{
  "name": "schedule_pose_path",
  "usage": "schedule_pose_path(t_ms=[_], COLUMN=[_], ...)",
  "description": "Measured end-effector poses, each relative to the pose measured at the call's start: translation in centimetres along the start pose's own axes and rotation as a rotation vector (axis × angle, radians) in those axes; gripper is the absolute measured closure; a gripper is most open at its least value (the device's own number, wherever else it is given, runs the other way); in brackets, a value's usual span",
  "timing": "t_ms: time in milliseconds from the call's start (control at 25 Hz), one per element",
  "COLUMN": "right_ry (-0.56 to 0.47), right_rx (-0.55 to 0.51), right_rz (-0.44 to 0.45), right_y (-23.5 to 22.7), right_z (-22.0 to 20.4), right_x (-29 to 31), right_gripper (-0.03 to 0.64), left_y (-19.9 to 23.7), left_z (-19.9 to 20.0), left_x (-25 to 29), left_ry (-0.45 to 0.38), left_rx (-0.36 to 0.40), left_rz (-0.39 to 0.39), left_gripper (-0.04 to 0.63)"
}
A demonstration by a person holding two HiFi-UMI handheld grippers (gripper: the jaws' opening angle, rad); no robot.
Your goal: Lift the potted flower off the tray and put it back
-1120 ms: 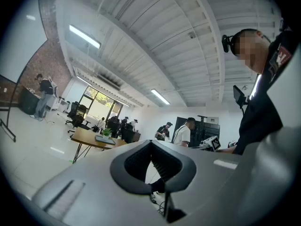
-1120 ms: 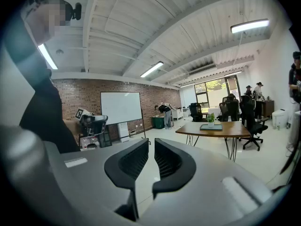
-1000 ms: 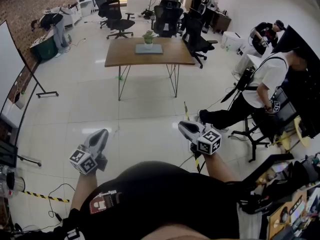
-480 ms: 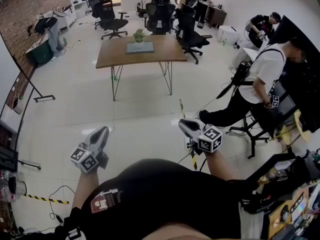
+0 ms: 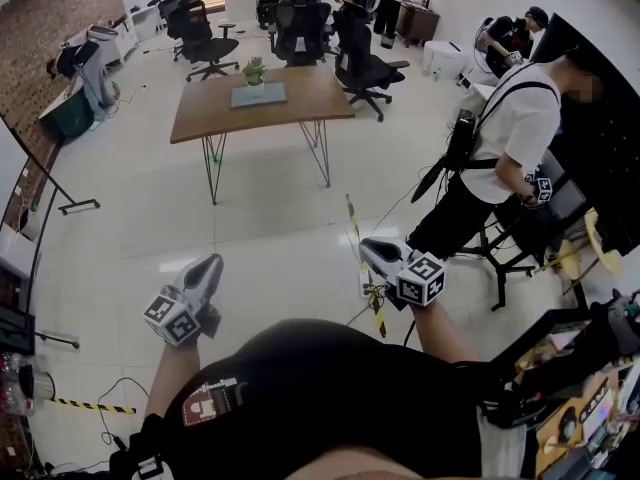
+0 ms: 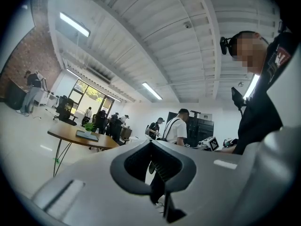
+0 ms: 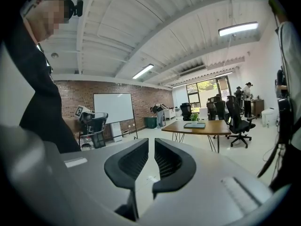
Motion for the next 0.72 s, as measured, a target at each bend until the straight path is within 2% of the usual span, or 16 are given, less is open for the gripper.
schedule_pose_path(t_ms=[400, 520, 720], right_ry=[0.032, 0.032, -0.001], right_rx=[0.017, 0.009, 0.007], right_rz=[-0.006, -0.018, -0.041], right_y=[-1.2, -0.9, 0.1], right_z=[0.4, 1.4, 4.4], right_x=[5.5, 9.0, 17.7], right_gripper=[0.563, 0.563, 0.563], left_y=[5.8, 9.4, 18.5], left_z=[-1.9, -1.8, -0.9], left_x=[1.2, 1.3, 1.6], left_ry=[-0.018, -0.025, -0.026], left_rx=[-0.036, -0.034, -0.023], left_rz=[-0.004, -0.017, -0.049], left_gripper=[0.595, 0.595, 0.595])
Point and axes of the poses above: the fingertips, and each gripper's own axes: x forward along the fingers, y to its left, z out of its top, the point moved 7 cm from there along -x, backward along the fingers, and after that the axes turned 13 degrees about x, right-handed, at the moved point
